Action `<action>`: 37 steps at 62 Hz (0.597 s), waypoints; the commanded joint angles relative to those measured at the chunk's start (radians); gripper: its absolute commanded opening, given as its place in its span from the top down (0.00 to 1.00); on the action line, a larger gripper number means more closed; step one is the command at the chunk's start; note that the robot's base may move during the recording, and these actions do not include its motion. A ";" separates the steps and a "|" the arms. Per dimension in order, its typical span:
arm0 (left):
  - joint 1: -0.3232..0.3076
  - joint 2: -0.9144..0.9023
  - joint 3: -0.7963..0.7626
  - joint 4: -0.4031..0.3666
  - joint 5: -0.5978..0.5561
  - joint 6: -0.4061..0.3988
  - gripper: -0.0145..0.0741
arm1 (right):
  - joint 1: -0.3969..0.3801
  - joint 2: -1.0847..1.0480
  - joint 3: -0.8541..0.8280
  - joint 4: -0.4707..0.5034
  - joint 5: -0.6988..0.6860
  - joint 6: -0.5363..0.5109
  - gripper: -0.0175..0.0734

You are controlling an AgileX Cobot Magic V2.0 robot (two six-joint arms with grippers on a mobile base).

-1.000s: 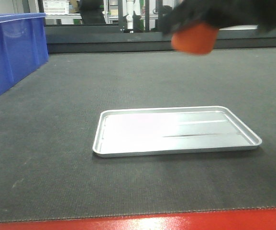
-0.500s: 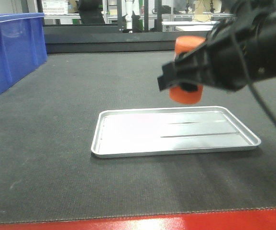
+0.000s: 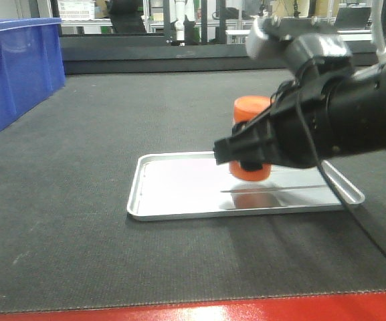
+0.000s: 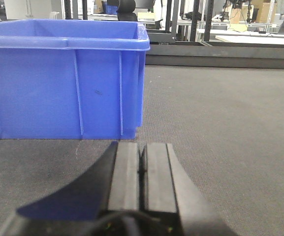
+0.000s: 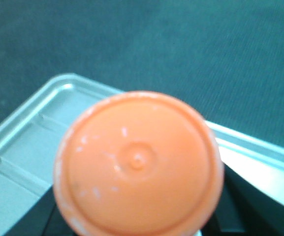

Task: Grab orange capacitor from left shelf to right conveyor
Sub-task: 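Lower the held capacitor with the right gripper onto the silver tray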

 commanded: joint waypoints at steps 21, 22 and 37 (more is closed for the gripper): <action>-0.002 -0.007 0.022 -0.002 -0.091 -0.007 0.98 | 0.033 -0.004 -0.128 0.000 0.043 0.000 0.27; -0.002 -0.007 0.022 -0.002 -0.091 -0.007 0.98 | 0.032 -0.002 -0.131 0.000 0.050 0.000 0.24; -0.002 -0.007 0.022 -0.002 -0.091 -0.007 0.98 | 0.030 0.003 -0.142 0.000 0.073 -0.001 0.13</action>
